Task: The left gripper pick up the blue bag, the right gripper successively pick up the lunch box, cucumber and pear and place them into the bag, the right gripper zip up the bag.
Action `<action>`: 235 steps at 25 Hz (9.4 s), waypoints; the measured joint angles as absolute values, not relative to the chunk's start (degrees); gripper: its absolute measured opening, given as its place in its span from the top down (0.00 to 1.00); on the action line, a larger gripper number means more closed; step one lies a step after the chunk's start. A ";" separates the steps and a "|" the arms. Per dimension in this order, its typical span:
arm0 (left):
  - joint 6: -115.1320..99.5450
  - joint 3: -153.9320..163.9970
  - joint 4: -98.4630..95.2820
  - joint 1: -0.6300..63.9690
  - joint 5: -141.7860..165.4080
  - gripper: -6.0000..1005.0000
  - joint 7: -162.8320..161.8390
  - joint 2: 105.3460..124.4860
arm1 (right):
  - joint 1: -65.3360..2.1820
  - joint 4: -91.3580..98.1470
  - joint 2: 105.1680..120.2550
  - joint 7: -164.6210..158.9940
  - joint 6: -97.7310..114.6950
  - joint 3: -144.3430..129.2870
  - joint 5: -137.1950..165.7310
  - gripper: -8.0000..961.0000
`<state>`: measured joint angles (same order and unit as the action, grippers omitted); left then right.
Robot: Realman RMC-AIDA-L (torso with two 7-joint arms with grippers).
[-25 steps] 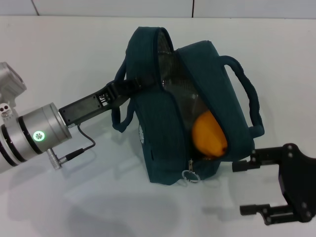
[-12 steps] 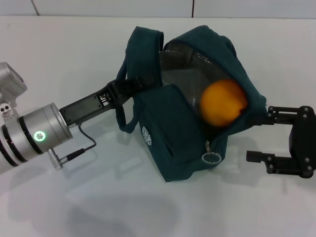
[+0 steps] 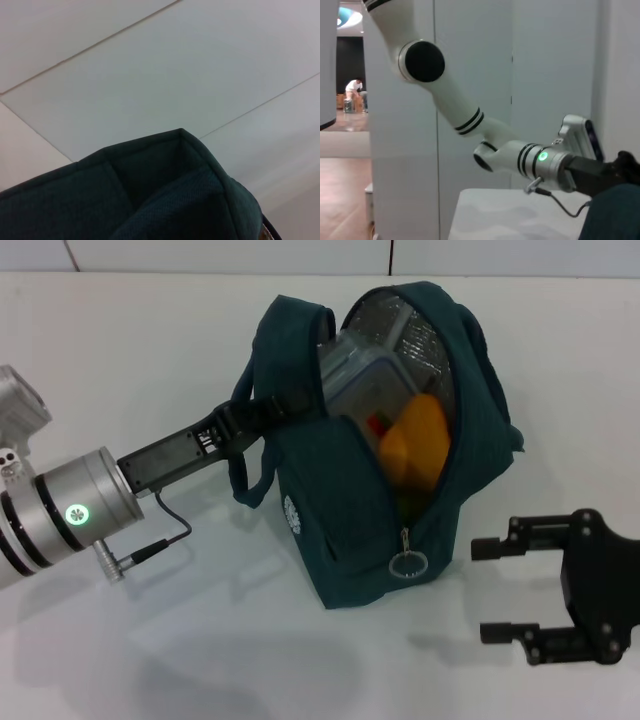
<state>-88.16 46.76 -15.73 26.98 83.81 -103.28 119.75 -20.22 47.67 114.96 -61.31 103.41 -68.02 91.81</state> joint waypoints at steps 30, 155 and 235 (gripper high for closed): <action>-88.32 46.76 -15.91 26.99 83.00 0.62 -103.09 119.70 | -28.34 30.30 116.02 -60.55 89.79 -68.45 92.77 0.34; -93.26 47.17 -24.19 11.92 81.52 0.46 -81.98 118.20 | -38.76 32.90 116.19 -44.99 74.91 -96.13 50.19 0.98; -93.27 51.12 -23.47 18.53 85.90 0.92 -71.81 119.44 | -38.32 32.61 116.09 -46.74 74.85 -95.69 46.55 0.98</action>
<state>-93.27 51.12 -23.47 18.53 85.90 -71.81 119.44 -38.32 32.61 116.09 -46.74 74.85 -95.69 46.55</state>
